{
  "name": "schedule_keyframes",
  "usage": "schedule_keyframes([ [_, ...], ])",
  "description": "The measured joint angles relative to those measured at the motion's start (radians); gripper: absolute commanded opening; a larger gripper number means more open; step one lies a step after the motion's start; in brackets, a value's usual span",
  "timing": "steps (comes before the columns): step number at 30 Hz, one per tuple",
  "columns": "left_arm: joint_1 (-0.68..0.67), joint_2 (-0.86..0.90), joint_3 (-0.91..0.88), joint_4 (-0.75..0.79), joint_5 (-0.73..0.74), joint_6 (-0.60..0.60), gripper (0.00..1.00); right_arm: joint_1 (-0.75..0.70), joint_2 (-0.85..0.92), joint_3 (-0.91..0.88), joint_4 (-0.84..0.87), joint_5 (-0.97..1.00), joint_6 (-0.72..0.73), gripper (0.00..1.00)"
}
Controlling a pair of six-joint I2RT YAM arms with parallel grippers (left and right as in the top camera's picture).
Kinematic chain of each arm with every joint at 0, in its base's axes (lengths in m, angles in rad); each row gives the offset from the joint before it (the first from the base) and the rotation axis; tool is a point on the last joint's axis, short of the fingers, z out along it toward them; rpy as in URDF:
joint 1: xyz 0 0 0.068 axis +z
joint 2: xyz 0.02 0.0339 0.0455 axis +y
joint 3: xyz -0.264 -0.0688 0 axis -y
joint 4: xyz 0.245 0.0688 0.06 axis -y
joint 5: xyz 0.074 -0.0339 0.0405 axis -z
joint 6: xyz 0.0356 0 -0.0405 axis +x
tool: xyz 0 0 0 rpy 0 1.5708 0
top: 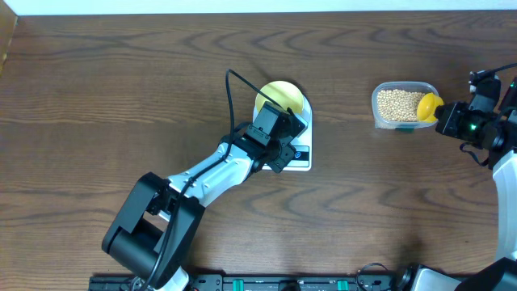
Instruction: Scoop item into bowl and weigh 50g on scale
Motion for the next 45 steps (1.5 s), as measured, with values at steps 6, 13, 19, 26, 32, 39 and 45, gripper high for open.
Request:
schedule_keyframes([
  [6, -0.002, 0.002, 0.000, -0.002, 0.047, 0.021, 0.08, 0.000, 0.000, 0.000, 0.000, 0.000, 0.000, 0.01],
  [13, -0.002, 0.002, -0.001, -0.006, 0.056, 0.028, 0.07, 0.000, 0.000, 0.000, 0.000, 0.000, 0.000, 0.01],
  [19, -0.002, 0.002, -0.016, -0.007, 0.055, 0.043, 0.08, 0.000, 0.000, 0.000, 0.000, 0.000, 0.000, 0.01],
  [26, -0.002, 0.019, -0.018, 0.008, 0.058, 0.043, 0.08, 0.000, 0.000, 0.000, 0.000, 0.000, 0.000, 0.01],
  [32, -0.003, 0.024, -0.018, 0.038, 0.056, 0.044, 0.07, 0.000, 0.000, 0.000, -0.009, 0.000, 0.000, 0.01],
  [39, -0.003, 0.024, -0.018, 0.035, 0.056, 0.044, 0.08, 0.000, 0.000, 0.000, -0.012, 0.000, 0.000, 0.01],
  [45, -0.003, 0.024, -0.018, 0.020, 0.058, 0.044, 0.07, 0.000, 0.000, 0.000, -0.014, 0.000, 0.000, 0.01],
])
